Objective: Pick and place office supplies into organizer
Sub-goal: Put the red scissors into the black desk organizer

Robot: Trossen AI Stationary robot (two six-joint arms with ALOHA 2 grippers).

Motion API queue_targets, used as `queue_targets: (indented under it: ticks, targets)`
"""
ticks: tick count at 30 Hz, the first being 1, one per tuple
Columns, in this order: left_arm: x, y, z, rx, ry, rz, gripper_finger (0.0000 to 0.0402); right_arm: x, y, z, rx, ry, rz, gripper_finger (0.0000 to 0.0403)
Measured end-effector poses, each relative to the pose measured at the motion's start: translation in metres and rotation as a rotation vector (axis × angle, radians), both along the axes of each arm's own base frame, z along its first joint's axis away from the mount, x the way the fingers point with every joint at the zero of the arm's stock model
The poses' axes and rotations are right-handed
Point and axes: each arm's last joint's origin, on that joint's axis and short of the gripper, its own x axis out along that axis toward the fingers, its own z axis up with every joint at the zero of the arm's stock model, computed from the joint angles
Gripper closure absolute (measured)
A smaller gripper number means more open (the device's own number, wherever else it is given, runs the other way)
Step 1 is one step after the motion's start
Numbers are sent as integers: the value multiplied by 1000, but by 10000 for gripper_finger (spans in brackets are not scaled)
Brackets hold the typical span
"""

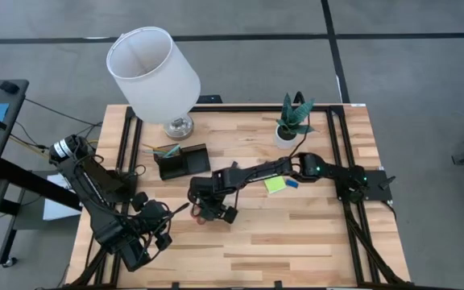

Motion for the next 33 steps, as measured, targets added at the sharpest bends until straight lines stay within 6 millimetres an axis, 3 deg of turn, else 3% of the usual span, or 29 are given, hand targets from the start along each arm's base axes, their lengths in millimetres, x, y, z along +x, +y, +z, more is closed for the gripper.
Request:
queue_targets:
  ticks: [8, 15, 23, 27, 33]
  targets:
    - [0, 0, 0, -16, -5, 17, 347, 3, 2, 1, -17, -43, -9, 296]
    - [-1, -1, 0, -15, -5, 12, 347, -2, 1, -12, 1, -20, -34, 319]
    - [0, -2, 0, -27, -14, 12, 347, 2, -5, -14, 28, -31, -81, 355]
    - [0, -2, 0, -34, -20, 12, 347, 5, -15, -15, 144, -4, -123, 391]
    - [0, -3, 0, -6, -5, -23, 347, 18, -30, -2, 410, -27, -208, 380]
